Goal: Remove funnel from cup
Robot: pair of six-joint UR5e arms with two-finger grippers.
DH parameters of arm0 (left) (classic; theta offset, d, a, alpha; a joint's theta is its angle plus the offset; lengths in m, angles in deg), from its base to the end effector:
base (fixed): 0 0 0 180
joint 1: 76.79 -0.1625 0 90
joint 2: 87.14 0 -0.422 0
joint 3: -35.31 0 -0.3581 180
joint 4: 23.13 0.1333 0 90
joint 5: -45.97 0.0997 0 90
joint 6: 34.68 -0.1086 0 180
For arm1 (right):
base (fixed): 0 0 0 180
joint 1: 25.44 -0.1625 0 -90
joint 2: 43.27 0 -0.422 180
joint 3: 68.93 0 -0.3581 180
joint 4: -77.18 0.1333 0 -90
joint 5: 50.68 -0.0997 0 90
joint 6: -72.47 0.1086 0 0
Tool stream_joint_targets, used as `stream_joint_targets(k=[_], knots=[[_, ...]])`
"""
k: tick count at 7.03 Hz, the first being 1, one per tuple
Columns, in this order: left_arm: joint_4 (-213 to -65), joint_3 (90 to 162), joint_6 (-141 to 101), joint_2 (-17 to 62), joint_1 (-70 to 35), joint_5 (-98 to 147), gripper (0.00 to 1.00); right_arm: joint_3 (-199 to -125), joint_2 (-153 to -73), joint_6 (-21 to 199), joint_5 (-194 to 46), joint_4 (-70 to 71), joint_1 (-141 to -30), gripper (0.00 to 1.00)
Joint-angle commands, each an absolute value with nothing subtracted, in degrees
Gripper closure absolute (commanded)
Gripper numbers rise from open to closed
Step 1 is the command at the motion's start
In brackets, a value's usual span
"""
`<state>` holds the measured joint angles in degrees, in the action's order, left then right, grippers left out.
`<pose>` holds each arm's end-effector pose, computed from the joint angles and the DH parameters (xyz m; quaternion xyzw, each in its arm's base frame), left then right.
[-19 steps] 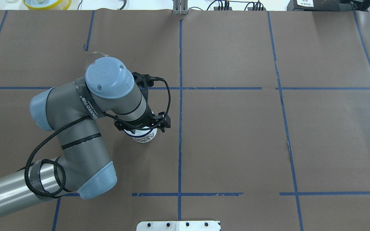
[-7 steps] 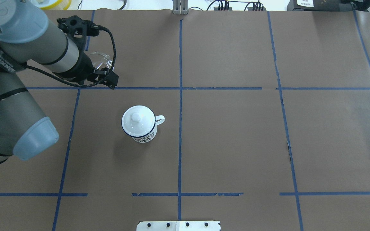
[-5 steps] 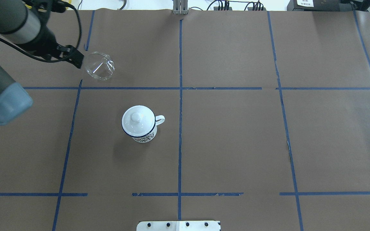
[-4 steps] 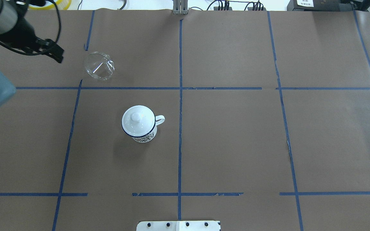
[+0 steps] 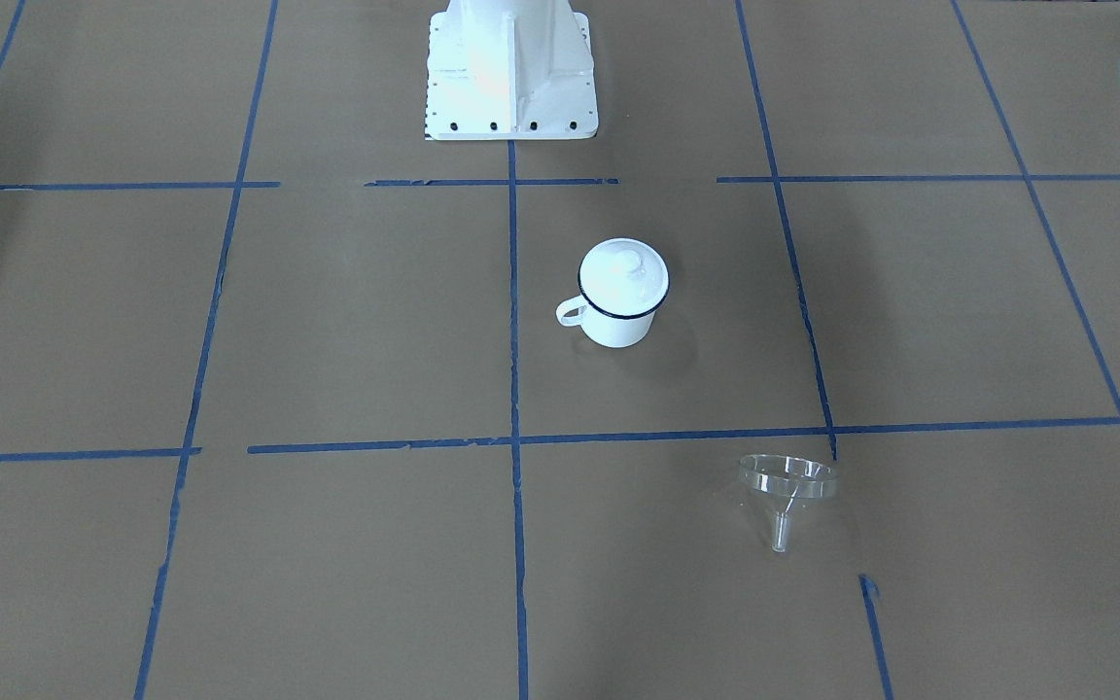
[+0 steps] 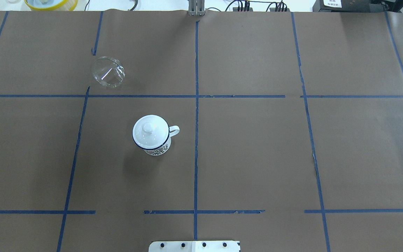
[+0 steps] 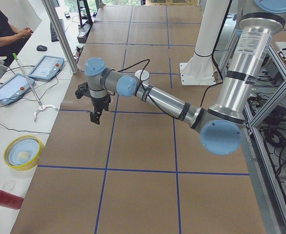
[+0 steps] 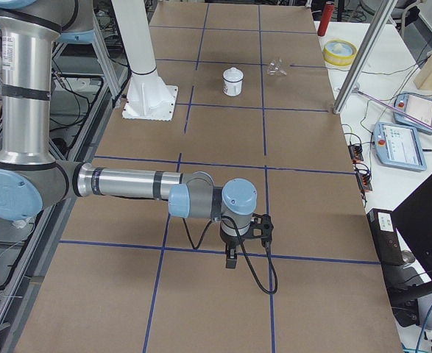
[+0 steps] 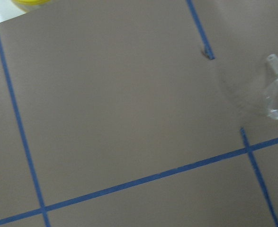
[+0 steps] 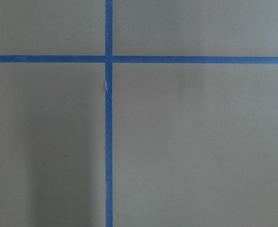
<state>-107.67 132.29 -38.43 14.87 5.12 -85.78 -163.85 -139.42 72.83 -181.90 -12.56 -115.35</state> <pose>0.0159 -0.5455 0.5142 0.0966 0.3578 0.1374 0.9186 0.0611 -0.4112 0.6731 -0.0093 -0.3520 0.0052 0.9360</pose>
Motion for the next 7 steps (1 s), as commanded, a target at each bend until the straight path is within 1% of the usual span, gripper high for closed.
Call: stream_joint_targets(k=[1, 2, 7], knots=[[-116.13, 125.43, -45.50, 5.97, 10.82, -87.71, 0.00, -163.85, -139.43, 72.83, -181.90, -12.56, -115.35, 0.00], [-117.51, 125.31, -45.15, 3.59, 11.36, -87.80, 0.00, -163.85, -139.43, 72.83, -181.90, -12.56, -115.35, 0.00], [-113.76, 126.45, -44.88, 3.65, 14.52, -87.62, 0.00, -163.85, -139.34, 72.83, -181.90, -12.56, -115.35, 0.00]])
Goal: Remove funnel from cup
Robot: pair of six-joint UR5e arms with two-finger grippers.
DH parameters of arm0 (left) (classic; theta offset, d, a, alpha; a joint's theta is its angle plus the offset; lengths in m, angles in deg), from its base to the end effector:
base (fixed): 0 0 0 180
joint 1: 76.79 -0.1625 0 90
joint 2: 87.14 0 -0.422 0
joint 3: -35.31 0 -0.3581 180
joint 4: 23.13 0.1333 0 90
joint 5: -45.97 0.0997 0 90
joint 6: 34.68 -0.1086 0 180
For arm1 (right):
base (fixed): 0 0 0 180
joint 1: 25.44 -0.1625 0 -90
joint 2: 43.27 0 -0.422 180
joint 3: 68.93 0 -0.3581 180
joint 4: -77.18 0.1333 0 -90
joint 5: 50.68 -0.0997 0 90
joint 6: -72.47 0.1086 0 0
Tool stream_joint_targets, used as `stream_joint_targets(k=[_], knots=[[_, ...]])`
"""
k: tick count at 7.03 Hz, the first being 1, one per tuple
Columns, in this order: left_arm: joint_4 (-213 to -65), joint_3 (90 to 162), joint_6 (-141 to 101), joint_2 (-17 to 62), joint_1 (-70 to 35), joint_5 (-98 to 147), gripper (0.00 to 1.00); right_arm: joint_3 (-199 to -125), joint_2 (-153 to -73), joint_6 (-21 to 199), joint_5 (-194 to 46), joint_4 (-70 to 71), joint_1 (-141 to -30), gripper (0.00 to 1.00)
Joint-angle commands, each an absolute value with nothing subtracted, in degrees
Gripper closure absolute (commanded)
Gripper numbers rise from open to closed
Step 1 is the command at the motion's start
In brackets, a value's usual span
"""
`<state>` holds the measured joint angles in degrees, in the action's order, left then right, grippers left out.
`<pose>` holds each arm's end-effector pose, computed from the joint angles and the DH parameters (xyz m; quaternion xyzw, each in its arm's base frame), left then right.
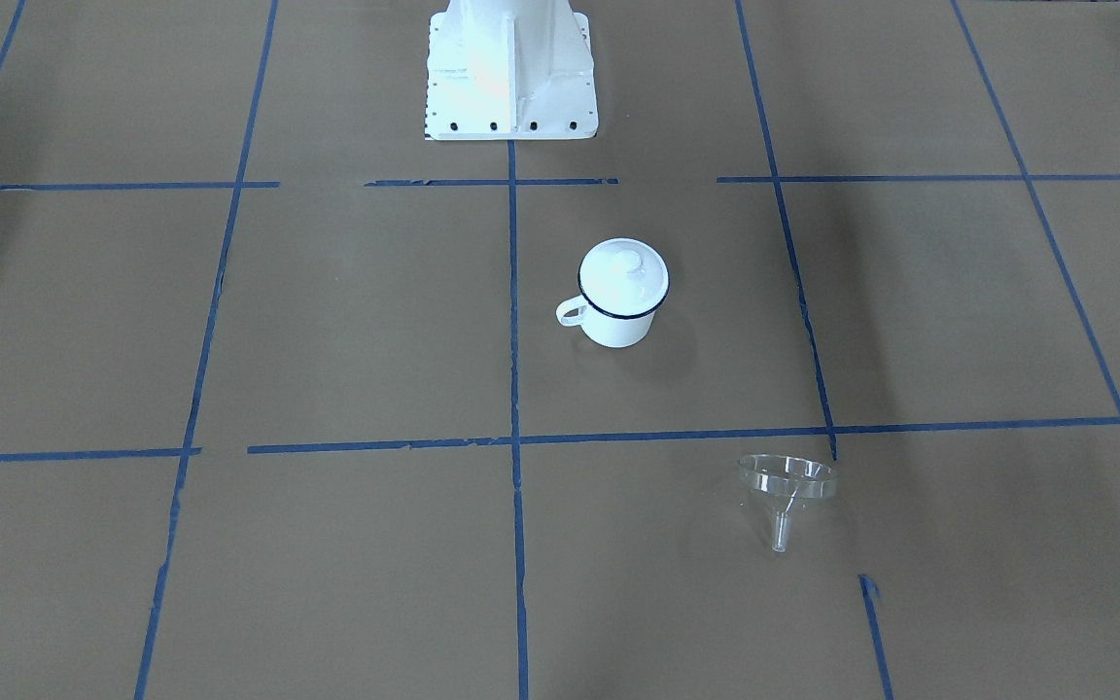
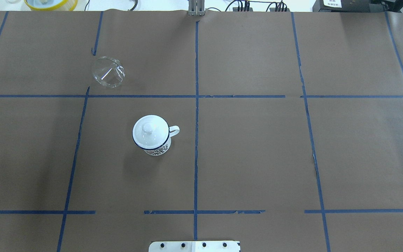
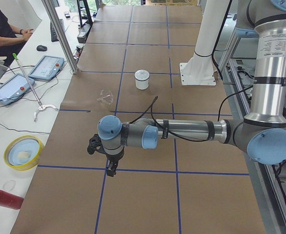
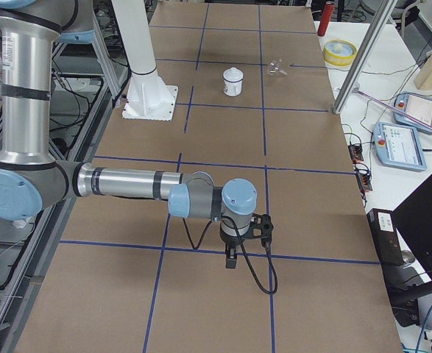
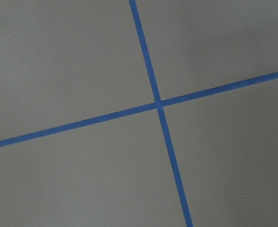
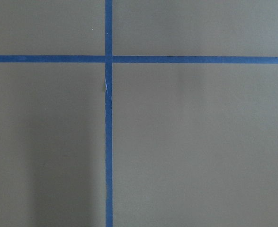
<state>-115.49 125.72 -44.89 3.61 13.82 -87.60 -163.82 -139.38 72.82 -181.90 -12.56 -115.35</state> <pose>-0.0634 -0.4672 0.6496 0.0634 0.3666 0.0890 0.9239 0.0611 -0.4115 0.6731 -0.0092 -0.3520 0.0051 0.9360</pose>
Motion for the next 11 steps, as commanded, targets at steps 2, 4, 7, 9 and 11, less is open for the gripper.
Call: stream_joint_targets(k=[2, 4, 7, 9, 11], knots=[[-112.34, 126.80, -44.88, 3.82, 14.62, -87.71, 0.00, -163.85, -139.43, 72.83, -181.90, -12.56, -115.35, 0.00], [-111.64, 126.72, -44.71, 3.56, 14.62, -87.88, 0.00, -163.85, -139.34, 72.83, -181.90, -12.56, -115.35, 0.00], [-111.19, 127.07, -44.00, 3.91, 14.79, -88.94, 0.00, -163.85, -139.43, 72.83, -181.90, -12.56, -115.35, 0.00], [-111.19, 127.16, -44.00, 4.35, 14.79, -89.03, 0.00, -163.85, -139.43, 72.83, -181.90, -12.56, -115.35, 0.00], [-111.10, 127.07, -44.00, 4.44, 14.79, -89.03, 0.00, -163.85, -139.43, 72.83, -181.90, -12.56, -115.35, 0.00]])
